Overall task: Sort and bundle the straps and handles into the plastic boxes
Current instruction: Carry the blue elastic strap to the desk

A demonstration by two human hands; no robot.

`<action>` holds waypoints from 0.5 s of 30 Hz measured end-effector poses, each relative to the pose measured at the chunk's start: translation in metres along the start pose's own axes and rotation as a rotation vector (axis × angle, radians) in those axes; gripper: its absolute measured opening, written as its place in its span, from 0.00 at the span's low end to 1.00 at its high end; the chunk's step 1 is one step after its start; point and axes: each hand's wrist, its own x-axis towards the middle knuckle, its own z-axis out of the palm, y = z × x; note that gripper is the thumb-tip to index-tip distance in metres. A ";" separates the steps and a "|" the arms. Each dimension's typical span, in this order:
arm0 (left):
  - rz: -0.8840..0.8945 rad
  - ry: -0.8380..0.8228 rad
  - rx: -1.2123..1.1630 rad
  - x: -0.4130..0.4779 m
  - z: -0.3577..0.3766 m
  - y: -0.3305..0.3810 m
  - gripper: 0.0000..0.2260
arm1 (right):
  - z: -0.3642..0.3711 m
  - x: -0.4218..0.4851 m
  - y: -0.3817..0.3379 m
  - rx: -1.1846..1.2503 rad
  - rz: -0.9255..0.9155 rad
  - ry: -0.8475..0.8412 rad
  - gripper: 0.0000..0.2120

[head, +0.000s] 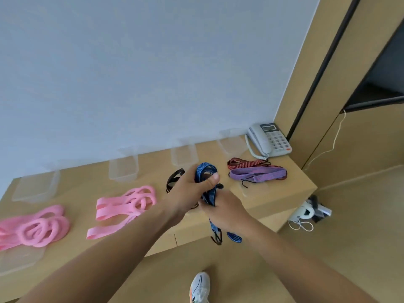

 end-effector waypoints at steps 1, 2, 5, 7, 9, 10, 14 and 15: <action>-0.004 0.029 0.036 0.016 0.001 0.000 0.13 | -0.008 0.009 0.008 -0.061 0.018 -0.032 0.16; -0.001 0.064 0.098 0.032 0.002 -0.001 0.12 | -0.016 0.019 0.018 -0.106 0.048 -0.062 0.17; -0.035 0.088 0.182 0.075 0.003 -0.007 0.08 | -0.045 0.048 0.049 -0.188 0.148 -0.076 0.16; -0.098 0.041 0.107 0.099 0.002 -0.012 0.08 | -0.066 0.066 0.072 -0.173 0.168 -0.082 0.13; -0.142 0.013 0.040 0.121 0.001 -0.017 0.07 | -0.084 0.081 0.093 -0.141 0.164 -0.170 0.12; -0.149 0.007 0.038 0.131 0.001 -0.020 0.07 | -0.091 0.086 0.104 -0.097 0.176 -0.220 0.12; -0.151 -0.014 0.206 0.167 0.008 -0.036 0.05 | -0.112 0.107 0.145 0.012 0.235 -0.253 0.11; -0.133 -0.023 0.279 0.175 0.013 -0.040 0.04 | -0.116 0.114 0.155 -0.048 0.217 -0.233 0.12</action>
